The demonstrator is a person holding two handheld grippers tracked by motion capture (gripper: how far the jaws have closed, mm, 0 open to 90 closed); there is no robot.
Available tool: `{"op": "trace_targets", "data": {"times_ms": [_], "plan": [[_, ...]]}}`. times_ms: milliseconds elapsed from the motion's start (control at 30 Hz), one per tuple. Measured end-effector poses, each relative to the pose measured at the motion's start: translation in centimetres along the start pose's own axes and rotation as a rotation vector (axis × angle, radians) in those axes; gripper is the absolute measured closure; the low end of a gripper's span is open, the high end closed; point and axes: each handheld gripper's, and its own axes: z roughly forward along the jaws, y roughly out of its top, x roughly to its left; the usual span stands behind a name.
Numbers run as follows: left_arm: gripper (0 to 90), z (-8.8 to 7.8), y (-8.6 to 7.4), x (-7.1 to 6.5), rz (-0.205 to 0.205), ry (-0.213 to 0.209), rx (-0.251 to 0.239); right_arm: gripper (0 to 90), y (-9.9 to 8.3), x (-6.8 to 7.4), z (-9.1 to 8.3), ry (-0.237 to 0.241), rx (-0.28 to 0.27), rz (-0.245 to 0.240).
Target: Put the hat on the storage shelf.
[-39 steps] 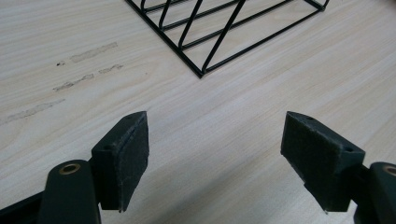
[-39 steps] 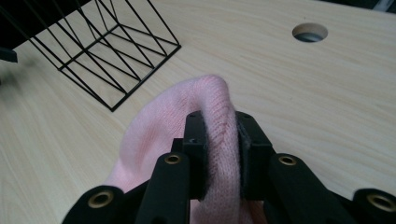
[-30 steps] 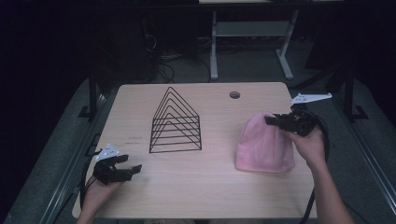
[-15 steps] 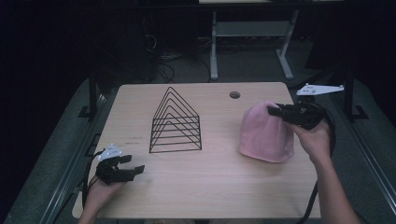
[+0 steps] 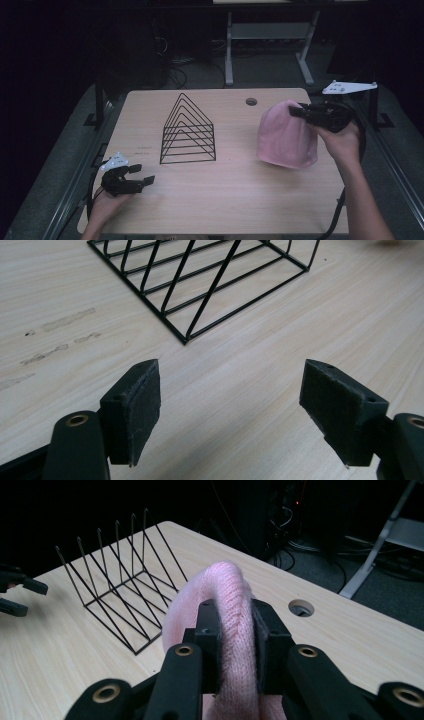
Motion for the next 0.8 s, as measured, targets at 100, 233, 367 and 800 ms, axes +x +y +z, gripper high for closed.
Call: {"op": "trace_targets", "data": {"times_ms": [100, 233, 367, 800], "plan": [[23.9, 0.1, 0.1, 0.0, 0.003, -0.005, 0.003, 75.6, 0.4, 0.1, 0.0, 0.000, 0.000, -0.006], [24.0, 0.2, 0.3, 0.0, 0.010, -0.016, 0.011, 75.6, 0.8, 0.1, -0.1, 0.000, -0.002, -0.009], [24.0, 0.3, 0.5, -0.2, 0.014, -0.023, 0.019, 75.6, 1.3, 0.2, -0.3, -0.003, -0.004, -0.022], [24.0, 0.1, 1.7, -1.0, 0.044, -0.070, 0.003, 75.6, 2.6, 0.7, -0.9, 0.005, -0.030, -0.042]]}}
